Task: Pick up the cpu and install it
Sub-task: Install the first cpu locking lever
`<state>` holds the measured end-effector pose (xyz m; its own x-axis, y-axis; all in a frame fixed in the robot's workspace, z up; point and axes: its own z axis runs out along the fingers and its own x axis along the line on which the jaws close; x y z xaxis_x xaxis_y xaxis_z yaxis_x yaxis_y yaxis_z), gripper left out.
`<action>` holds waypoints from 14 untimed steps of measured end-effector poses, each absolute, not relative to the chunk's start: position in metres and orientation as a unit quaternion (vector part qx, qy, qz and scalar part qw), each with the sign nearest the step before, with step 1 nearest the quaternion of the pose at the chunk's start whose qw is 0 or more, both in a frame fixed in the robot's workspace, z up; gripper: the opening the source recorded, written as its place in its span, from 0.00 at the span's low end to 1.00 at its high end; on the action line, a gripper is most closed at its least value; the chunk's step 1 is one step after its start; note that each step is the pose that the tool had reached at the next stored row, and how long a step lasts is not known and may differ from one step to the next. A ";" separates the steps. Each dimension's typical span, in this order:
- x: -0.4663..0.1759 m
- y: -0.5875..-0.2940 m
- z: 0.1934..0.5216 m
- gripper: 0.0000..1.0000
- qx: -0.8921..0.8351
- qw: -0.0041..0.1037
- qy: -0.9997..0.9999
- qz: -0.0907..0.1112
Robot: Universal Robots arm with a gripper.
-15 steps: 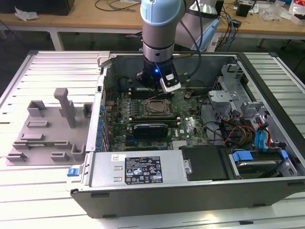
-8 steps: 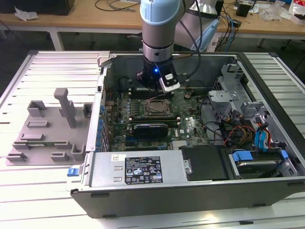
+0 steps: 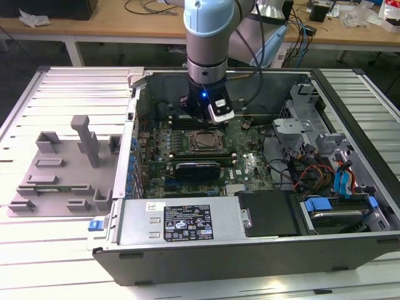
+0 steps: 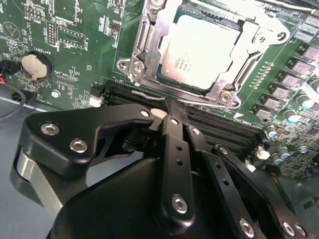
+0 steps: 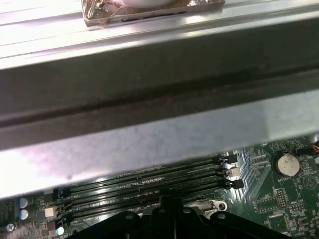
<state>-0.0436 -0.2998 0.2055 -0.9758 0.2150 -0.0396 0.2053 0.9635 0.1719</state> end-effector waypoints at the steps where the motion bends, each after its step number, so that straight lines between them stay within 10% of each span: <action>1: -0.043 -0.300 0.205 0.11 0.111 0.029 0.990 0.084; 14: -0.040 -0.295 0.200 0.11 0.142 0.033 0.986 0.079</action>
